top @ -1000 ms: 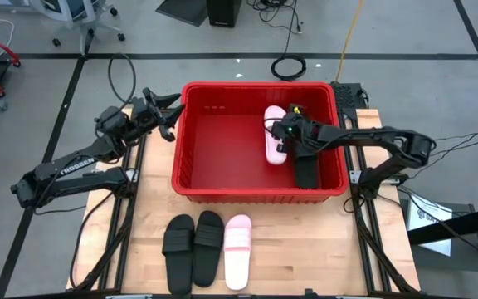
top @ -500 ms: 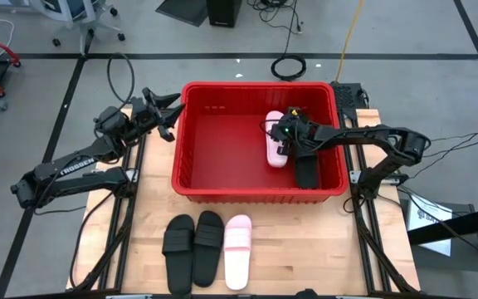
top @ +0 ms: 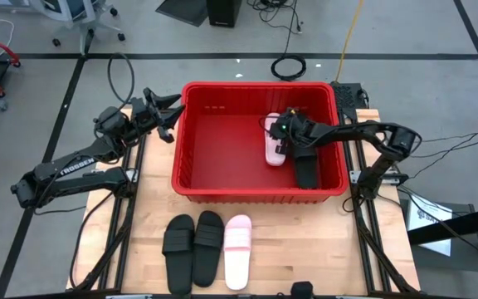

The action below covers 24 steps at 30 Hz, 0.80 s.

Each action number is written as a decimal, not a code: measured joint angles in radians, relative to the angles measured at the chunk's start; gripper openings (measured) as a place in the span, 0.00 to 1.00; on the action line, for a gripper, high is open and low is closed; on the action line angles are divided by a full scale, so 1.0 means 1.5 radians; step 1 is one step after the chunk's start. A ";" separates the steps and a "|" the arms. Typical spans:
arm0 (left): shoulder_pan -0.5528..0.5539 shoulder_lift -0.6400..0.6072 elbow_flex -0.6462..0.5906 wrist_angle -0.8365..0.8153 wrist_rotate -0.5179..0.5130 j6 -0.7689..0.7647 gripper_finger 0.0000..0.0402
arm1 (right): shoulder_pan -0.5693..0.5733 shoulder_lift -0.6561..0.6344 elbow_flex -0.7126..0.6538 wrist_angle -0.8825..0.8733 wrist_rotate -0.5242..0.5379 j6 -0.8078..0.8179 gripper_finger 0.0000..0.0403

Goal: Pick and place slides into bin
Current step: Put the pink slipper into the red container

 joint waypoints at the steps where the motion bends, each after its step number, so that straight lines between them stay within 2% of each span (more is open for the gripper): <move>1: 0.000 0.000 0.000 0.000 0.000 0.000 0.49 | 0.000 0.004 0.000 0.001 0.001 -0.001 0.01; 5: 0.000 0.000 0.000 0.000 0.000 0.001 0.49 | 0.001 0.010 0.000 -0.001 0.000 0.006 0.02; 11: 0.000 0.000 0.000 0.000 0.000 0.001 0.49 | 0.000 -0.001 0.000 -0.006 0.002 0.000 0.10; 24: 0.000 0.000 0.000 0.000 0.010 0.001 0.49 | 0.013 -0.020 0.000 -0.021 0.002 0.000 0.35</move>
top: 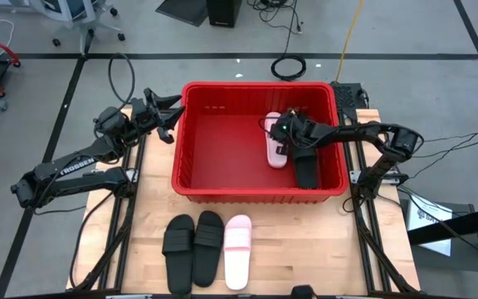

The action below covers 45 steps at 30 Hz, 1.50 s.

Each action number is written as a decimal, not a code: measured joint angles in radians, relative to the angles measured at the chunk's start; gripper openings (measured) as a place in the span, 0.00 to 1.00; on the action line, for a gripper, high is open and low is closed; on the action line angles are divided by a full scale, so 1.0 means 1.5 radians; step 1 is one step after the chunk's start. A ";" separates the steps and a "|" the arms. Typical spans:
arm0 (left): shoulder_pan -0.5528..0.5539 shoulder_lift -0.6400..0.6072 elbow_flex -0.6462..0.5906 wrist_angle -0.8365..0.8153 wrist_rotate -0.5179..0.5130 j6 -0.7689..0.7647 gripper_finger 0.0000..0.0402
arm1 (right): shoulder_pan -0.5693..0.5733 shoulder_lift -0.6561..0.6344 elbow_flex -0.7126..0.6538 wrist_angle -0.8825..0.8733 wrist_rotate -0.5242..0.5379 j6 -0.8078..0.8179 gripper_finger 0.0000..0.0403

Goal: Pick and place slides into bin
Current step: Put the pink slipper into the red container

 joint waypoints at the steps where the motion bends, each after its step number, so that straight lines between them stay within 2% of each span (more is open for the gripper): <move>1: 0.000 0.000 0.000 0.000 0.000 0.000 0.49 | 0.004 0.000 0.000 -0.001 0.000 0.002 0.37; 6: 0.000 0.000 0.000 0.000 0.000 0.000 0.49 | 0.028 0.000 0.000 0.000 0.002 0.007 0.42; 13: 0.000 0.000 0.000 0.000 0.000 -0.001 0.49 | 0.073 -0.024 0.000 -0.004 0.069 -0.005 0.46; 25: 0.000 0.000 0.000 0.001 0.001 -0.003 0.49 | 0.141 -0.186 0.000 0.023 0.071 0.027 0.45; 30: 0.000 0.000 0.000 0.002 0.002 -0.006 0.49 | 0.171 -0.251 0.000 0.074 0.067 0.117 0.44; 35: 0.000 0.000 0.000 0.001 0.002 -0.006 0.49 | 0.201 -0.295 0.000 0.132 -0.029 0.216 0.44; 41: 0.000 0.000 0.000 0.002 0.005 -0.021 0.49 | 0.239 -0.311 0.000 0.198 -0.224 0.281 0.43; 45: 0.000 0.000 0.000 0.019 0.060 -0.031 0.49 | 0.274 -0.310 0.000 0.221 -0.368 0.316 0.43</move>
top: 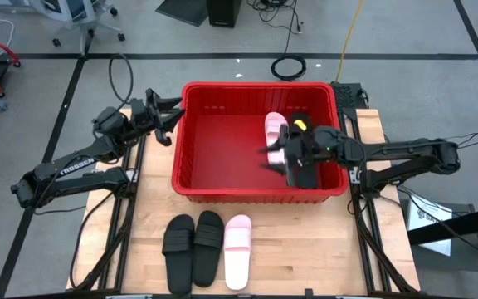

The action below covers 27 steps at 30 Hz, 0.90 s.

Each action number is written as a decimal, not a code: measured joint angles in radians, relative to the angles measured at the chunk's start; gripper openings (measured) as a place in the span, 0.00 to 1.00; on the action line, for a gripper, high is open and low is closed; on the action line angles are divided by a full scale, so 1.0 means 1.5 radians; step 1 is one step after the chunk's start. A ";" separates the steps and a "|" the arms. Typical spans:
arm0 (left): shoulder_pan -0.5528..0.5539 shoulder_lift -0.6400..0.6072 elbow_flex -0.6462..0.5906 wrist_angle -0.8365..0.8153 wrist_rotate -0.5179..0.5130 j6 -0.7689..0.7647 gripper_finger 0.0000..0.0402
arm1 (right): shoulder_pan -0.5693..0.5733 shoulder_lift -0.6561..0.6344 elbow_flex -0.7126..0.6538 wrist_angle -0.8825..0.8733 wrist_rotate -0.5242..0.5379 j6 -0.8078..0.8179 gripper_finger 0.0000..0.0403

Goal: Pick and place slides into bin
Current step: Put the pink slipper into the red container

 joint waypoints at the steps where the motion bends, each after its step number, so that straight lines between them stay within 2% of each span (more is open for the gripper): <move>1: 0.000 0.000 0.000 0.004 0.016 -0.009 0.49 | 0.011 0.003 0.000 0.009 -0.021 0.010 0.43; 6: -0.002 -0.001 0.000 0.014 0.085 -0.054 0.49 | 0.095 0.019 0.000 0.040 -0.091 0.024 0.43; 14: -0.031 -0.001 0.000 0.033 0.112 -0.080 0.49 | 0.259 0.086 0.001 0.138 -0.078 -0.065 0.43; 17: -0.049 -0.001 0.000 0.045 0.132 -0.095 0.49 | 0.313 0.115 0.001 0.154 -0.006 -0.114 0.43; 24: -0.097 -0.001 0.000 0.045 0.156 -0.119 0.49 | 0.414 0.184 0.001 0.155 0.255 -0.141 0.43; 27: -0.121 -0.001 0.000 0.044 0.157 -0.127 0.49 | 0.443 0.220 0.000 0.153 0.340 -0.156 0.43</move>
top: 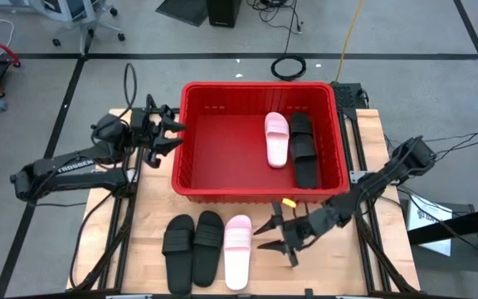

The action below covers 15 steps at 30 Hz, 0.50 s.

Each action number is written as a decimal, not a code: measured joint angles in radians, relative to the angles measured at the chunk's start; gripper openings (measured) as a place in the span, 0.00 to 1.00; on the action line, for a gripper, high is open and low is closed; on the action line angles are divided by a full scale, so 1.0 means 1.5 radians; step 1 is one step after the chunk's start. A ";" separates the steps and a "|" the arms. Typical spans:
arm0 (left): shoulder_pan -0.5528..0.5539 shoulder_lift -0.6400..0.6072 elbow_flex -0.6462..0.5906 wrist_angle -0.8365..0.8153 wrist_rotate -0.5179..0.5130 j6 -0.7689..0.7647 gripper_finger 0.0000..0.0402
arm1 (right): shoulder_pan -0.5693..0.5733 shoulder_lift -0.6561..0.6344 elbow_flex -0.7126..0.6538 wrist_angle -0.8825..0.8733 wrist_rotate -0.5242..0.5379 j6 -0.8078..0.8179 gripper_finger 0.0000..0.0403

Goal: Pick and place slides into bin
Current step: Put the pink slipper into the red container

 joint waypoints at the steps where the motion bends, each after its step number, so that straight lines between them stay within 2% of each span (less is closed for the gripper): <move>1: -0.008 0.000 0.000 0.000 0.000 0.000 0.49 | 0.005 0.011 0.000 0.001 0.018 -0.004 0.44; 6: -0.044 0.000 0.000 0.000 0.000 0.000 0.49 | 0.024 0.052 0.000 -0.003 0.116 -0.007 0.44; 10: -0.071 0.000 0.000 0.002 -0.002 0.000 0.49 | 0.030 0.095 0.007 -0.026 0.155 0.012 0.43; 15: -0.098 0.000 0.000 0.003 -0.005 0.000 0.49 | 0.030 0.176 0.102 -0.155 0.201 0.030 0.44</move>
